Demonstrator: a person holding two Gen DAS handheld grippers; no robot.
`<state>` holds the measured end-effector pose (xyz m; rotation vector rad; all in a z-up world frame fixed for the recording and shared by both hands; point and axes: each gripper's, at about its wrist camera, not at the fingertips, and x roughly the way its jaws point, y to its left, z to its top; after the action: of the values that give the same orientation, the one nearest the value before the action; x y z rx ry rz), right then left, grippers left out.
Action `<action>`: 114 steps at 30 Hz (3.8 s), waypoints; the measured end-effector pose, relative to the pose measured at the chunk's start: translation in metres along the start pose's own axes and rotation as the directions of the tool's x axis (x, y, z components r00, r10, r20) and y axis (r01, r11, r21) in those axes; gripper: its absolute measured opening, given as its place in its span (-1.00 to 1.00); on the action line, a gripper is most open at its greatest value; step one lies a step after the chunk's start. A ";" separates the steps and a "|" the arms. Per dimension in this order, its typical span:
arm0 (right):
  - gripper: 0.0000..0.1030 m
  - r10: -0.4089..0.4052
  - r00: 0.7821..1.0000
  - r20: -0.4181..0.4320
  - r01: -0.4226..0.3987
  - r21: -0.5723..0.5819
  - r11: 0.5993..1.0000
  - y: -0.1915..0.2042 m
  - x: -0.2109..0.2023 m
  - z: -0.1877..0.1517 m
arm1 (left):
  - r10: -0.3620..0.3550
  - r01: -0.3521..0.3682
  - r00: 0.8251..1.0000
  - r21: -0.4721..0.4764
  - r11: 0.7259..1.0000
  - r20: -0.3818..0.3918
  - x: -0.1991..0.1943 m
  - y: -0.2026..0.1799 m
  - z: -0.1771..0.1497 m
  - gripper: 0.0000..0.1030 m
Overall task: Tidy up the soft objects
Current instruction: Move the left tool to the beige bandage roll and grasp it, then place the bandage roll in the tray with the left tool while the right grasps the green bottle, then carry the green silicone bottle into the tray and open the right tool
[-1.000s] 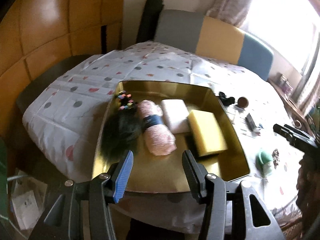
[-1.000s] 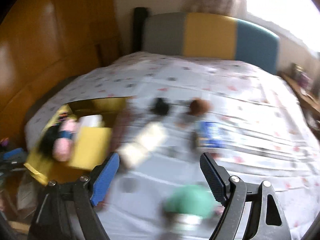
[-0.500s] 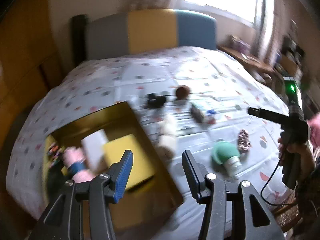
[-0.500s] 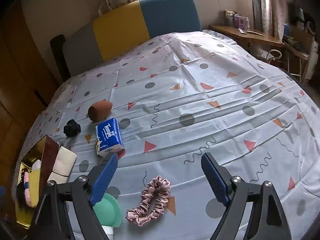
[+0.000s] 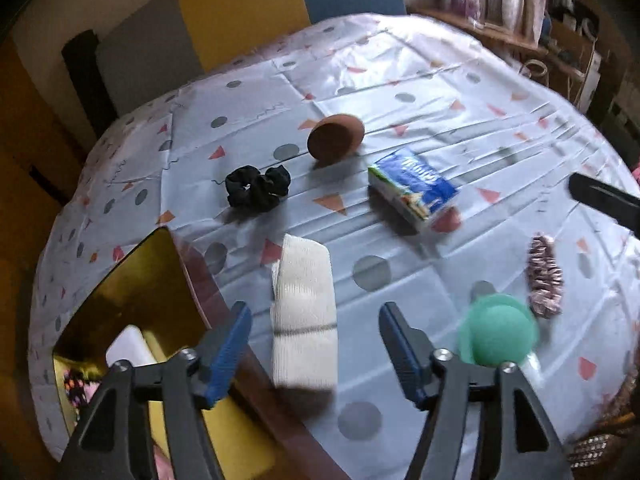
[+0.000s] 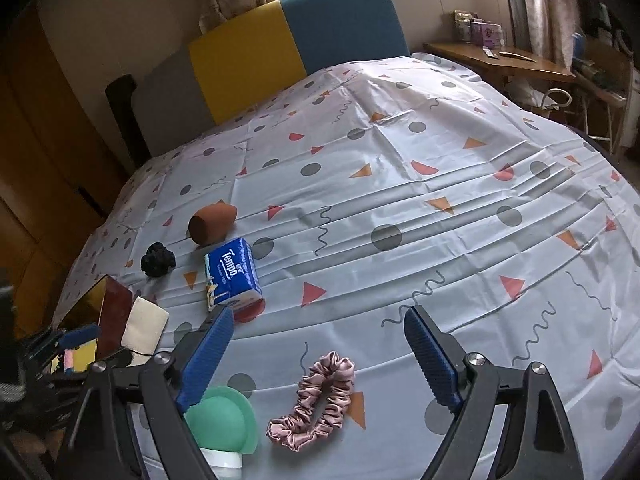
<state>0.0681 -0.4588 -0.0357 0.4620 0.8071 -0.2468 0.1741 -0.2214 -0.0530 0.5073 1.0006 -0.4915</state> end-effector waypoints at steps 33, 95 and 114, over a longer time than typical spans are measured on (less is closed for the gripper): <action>0.70 0.288 0.909 -0.301 -0.341 -0.141 0.929 0.054 0.026 -0.030 | -0.114 0.150 0.974 -0.181 0.972 0.193 -0.065 -0.001 -0.043 -0.17; 0.27 -0.015 0.952 -0.307 -0.170 -0.567 0.806 0.105 0.058 -0.094 | 0.242 -0.107 0.966 -0.701 0.705 0.096 -0.096 0.197 -0.221 0.33; 0.20 -0.027 0.961 -0.275 -0.148 -0.592 0.792 0.108 0.054 -0.098 | 0.273 -0.086 0.943 -0.653 0.753 0.191 -0.149 0.151 -0.216 0.36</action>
<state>0.0835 -0.3187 -0.1015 -0.1001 1.0838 0.1519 0.0551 0.0506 0.0072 -0.0874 0.7720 -0.0174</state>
